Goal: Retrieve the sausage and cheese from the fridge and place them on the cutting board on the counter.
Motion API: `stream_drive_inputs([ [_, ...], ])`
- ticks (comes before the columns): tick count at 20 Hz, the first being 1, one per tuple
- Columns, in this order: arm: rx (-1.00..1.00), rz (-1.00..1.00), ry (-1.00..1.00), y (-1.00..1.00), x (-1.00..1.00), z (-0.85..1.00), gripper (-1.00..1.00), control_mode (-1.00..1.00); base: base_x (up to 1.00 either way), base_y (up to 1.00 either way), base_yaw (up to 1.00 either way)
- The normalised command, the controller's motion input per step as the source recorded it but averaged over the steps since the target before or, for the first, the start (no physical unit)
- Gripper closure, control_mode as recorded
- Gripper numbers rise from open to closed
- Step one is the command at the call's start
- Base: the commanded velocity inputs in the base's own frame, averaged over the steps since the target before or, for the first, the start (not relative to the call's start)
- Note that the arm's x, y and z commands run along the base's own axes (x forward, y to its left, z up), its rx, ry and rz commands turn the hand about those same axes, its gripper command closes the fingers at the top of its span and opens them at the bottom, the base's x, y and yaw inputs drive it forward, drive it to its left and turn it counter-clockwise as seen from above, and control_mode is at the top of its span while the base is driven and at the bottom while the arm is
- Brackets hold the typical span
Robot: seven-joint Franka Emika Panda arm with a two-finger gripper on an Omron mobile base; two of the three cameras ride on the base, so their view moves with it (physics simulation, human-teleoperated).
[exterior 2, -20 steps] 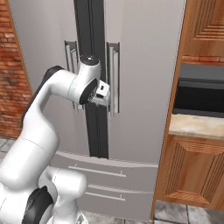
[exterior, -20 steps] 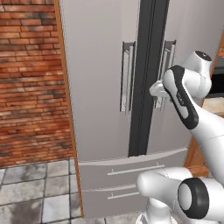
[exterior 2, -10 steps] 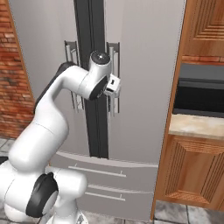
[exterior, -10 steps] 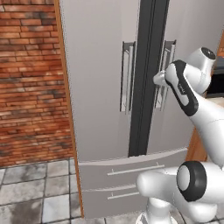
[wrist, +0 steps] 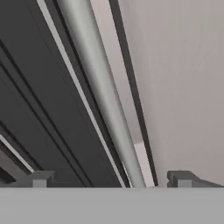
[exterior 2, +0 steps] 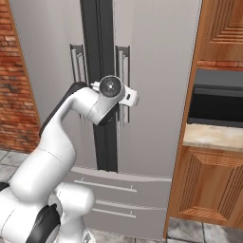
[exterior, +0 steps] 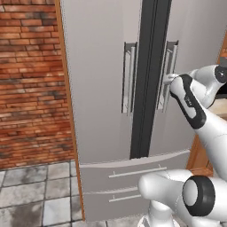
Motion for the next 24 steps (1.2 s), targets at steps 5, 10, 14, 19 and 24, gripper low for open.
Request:
stream_drive_inputs([
  [5, 0.05, -0.05, -0.10, 0.00, 0.47, 0.00, -1.00, -1.00, 0.00, 0.00, 0.00],
  [10, 0.10, 0.00, 0.01, -0.08, 0.59, 0.00, -1.00, -1.00, 0.00, 0.00, 0.00],
  [14, 0.10, 0.00, 0.08, -0.50, 0.64, 0.01, -1.00, -1.00, 0.00, 0.00, 0.00],
  [19, 0.08, 0.04, 0.10, -0.41, 0.70, 0.00, -1.00, -1.00, 0.00, 0.00, 0.00],
  [24, 0.06, 0.03, 0.08, -0.19, 0.75, 0.00, -1.00, -1.00, 0.00, 0.00, 0.00],
])
